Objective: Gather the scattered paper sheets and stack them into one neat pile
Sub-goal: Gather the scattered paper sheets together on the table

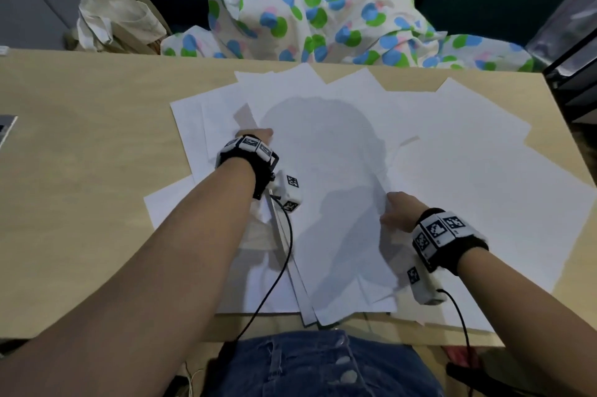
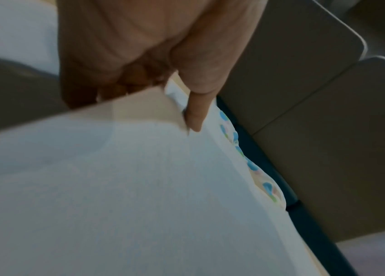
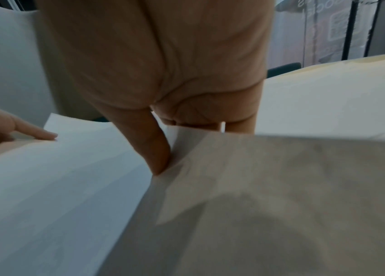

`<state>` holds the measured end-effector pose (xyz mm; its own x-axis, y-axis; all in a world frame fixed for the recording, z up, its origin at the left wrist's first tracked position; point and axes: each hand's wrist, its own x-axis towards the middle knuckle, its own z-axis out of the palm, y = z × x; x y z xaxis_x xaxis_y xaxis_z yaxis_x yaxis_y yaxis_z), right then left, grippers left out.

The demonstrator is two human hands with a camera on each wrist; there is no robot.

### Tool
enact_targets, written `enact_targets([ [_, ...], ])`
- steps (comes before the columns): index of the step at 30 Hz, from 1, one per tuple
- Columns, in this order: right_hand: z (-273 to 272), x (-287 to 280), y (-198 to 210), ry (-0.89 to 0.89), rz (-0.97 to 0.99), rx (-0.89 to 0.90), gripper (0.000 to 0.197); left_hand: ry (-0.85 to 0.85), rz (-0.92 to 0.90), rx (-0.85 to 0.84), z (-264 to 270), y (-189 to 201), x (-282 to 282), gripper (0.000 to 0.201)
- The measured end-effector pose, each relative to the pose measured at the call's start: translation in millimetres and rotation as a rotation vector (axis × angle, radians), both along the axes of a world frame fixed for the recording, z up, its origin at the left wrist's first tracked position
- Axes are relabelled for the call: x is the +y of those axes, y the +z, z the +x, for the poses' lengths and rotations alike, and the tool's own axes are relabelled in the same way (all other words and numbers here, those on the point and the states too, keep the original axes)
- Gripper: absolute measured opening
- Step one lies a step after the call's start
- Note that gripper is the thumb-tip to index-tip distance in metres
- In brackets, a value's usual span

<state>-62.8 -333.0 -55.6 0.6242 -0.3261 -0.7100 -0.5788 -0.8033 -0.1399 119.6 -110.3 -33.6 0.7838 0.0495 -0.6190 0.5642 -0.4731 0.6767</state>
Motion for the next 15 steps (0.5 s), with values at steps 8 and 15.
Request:
enact_targets([
  [8,-3,-3,5,-0.111,0.073,-0.049,0.012,-0.14,0.277,-0.545,5,18,3,0.023],
  [15,2,2,9,-0.081,0.053,-0.009,0.015,-0.373,0.541,-0.876,12,84,12,0.034],
])
